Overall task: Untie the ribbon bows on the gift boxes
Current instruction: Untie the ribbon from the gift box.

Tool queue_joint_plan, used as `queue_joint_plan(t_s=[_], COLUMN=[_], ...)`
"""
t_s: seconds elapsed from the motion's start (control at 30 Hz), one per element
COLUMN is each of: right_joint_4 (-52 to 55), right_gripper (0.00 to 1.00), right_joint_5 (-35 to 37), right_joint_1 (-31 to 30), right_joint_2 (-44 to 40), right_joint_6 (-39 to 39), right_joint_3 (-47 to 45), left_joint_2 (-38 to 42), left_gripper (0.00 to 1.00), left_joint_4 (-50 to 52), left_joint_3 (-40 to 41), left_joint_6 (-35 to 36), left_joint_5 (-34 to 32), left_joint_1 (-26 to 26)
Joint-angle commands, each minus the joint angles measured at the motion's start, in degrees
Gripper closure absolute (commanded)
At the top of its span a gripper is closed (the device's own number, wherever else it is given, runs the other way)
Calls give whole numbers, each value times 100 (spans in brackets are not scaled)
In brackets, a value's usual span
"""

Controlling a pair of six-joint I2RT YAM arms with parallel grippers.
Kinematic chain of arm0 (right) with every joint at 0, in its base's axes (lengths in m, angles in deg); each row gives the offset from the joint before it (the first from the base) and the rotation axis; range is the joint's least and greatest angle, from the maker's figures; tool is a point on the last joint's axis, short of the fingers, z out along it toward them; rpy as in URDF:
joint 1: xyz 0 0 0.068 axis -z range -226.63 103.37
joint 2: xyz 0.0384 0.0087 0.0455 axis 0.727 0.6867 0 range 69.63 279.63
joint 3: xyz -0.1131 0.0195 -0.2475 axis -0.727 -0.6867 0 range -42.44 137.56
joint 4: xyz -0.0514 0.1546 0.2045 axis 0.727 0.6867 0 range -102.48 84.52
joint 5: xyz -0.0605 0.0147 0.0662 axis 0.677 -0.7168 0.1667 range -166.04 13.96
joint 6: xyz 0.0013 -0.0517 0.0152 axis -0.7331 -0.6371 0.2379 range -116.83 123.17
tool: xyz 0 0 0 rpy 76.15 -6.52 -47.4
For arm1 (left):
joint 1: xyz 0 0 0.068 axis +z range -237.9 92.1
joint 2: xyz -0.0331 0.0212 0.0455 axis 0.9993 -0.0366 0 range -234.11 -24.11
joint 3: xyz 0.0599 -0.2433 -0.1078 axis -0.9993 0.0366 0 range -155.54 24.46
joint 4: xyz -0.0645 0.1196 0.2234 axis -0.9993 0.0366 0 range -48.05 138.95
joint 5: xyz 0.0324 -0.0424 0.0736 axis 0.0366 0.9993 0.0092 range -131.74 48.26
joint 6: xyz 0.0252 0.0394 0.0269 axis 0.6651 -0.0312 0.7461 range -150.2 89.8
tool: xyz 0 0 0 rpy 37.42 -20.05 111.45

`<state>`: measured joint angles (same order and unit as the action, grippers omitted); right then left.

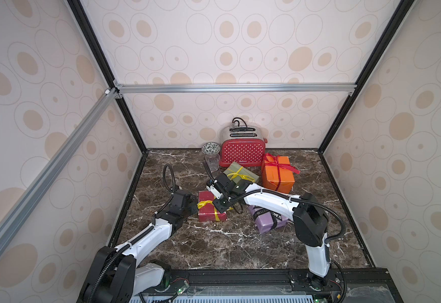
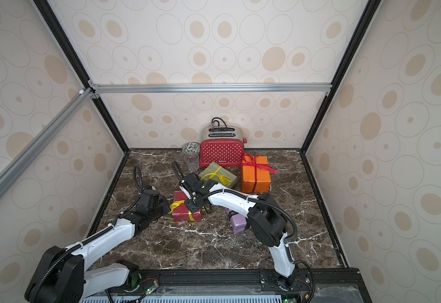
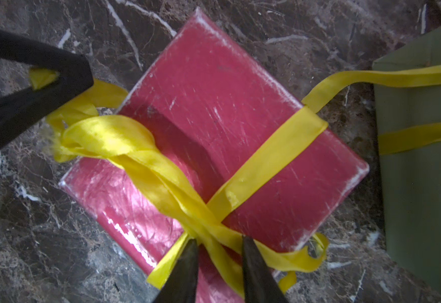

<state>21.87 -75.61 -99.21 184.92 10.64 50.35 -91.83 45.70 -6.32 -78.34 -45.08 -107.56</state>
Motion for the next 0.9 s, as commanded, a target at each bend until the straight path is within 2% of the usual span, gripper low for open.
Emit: queue_joint_plan(t_s=[0.0,0.1,0.17,0.33,0.57,0.7,0.87], right_joint_4=[251,277,193,-287,-795,-1081,-1277], right_gripper=[79,95,100,100,100,100,100], right_joint_5=[127,374,474,471,-110,-372,-307], right_joint_1=[-51,-57,-47,32,366,653,1007], right_joint_2=[-16,-44,-159,-618,-1149,-1437,-1767], right_joint_6=[-43,14,64,302,773,1171,1867], right_joint_3=[-131,-138,-239,-804,-1641,-2193,-2666], left_joint_2=[38,56,66,160,312,413,623], left_gripper=[100,100,100,100,100,100,100], left_joint_4=[14,44,108,263,398,498,599], left_joint_3=[-167,-166,-169,-131,-43,24,185], left_joint_6=[93,77,49,-2,-77,-162,-368], left_joint_5=[-106,-156,-250,-530,-891,-1108,-1408], left_joint_1=[24,24,24,21,15,23,27])
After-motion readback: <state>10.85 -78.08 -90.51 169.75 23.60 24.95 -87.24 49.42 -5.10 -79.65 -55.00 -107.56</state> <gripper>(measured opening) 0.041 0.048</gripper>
